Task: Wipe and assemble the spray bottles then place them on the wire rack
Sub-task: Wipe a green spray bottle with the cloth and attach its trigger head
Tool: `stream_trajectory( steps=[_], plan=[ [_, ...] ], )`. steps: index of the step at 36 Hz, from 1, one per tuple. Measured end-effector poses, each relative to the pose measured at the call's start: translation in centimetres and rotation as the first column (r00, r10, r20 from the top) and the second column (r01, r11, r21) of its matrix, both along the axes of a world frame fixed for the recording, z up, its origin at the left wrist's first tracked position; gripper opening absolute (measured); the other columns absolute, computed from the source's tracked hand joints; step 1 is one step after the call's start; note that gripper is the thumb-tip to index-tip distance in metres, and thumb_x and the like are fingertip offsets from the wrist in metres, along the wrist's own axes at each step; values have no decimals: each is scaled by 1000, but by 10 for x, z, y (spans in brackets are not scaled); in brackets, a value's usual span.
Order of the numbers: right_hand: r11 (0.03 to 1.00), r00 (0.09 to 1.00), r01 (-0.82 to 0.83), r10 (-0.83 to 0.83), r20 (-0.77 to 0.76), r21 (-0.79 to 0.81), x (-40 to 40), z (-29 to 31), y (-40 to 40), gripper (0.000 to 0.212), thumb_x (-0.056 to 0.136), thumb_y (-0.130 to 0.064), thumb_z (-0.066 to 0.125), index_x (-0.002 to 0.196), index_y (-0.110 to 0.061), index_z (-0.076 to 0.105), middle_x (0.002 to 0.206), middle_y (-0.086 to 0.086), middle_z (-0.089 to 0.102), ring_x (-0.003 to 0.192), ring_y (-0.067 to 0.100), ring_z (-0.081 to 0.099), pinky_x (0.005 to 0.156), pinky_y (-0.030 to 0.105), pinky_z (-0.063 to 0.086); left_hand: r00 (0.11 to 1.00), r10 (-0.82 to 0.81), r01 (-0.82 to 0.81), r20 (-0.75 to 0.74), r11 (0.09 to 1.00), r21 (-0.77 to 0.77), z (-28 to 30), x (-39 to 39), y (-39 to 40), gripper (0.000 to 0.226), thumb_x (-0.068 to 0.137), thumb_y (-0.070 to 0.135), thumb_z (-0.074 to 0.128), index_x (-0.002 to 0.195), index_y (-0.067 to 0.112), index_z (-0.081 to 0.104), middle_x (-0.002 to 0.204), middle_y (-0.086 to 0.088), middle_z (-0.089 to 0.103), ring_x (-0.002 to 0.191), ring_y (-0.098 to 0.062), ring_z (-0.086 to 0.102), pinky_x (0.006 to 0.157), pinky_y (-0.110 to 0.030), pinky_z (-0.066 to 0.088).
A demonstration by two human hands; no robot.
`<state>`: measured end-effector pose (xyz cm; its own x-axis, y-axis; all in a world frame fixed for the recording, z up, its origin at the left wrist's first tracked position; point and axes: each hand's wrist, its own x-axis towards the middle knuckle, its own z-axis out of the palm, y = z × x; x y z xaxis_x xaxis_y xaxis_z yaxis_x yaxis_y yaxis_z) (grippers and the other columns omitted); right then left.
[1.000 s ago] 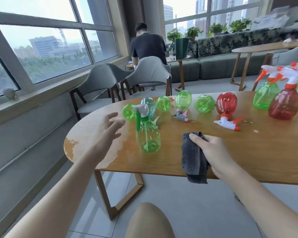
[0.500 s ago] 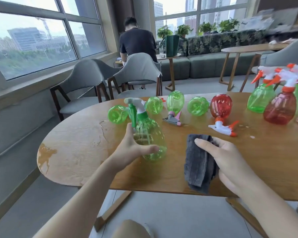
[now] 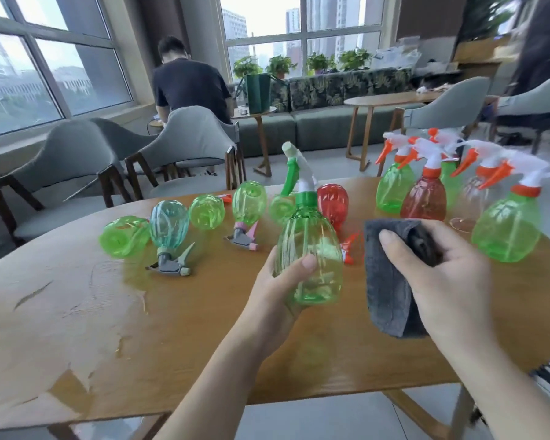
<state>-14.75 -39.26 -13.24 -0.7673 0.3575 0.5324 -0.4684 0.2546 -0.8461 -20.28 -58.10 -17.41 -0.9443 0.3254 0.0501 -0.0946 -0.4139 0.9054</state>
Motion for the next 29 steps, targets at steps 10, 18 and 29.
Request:
stream_trajectory(
  steps=[10, 18, 29],
  plan=[
    [832, 931, 301, -152, -331, 465, -37, -16, 33, 18, 94, -12, 71, 111, -6, 76, 98, 2, 68, 92, 6, 61, 87, 12, 47, 993, -116, 116, 10, 988, -97, -19, -2, 21, 77, 68, 26, 82, 141, 23, 56, 125, -18, 68, 107, -36, 67, 85, -52, 56],
    [797, 975, 163, -41, -217, 582, -45, -20, 32, 23, 100, -11, 66, 121, -4, 72, 108, 4, 65, 98, 11, 61, 89, 9, 43, 989, -143, 141, -25, 988, -63, -11, 1, 25, 82, 66, 25, 81, 144, 19, 54, 122, -14, 70, 103, -31, 69, 72, -42, 59],
    [830, 966, 118, 31, -255, 545, -30, -32, 12, 19, 95, -8, 66, 111, -2, 74, 104, 5, 65, 92, 11, 61, 84, 14, 45, 997, -71, 71, 5, 997, 8, -13, 10, 15, 75, 70, 31, 79, 141, 17, 59, 127, -19, 69, 105, -35, 70, 76, -44, 58]
  ],
)
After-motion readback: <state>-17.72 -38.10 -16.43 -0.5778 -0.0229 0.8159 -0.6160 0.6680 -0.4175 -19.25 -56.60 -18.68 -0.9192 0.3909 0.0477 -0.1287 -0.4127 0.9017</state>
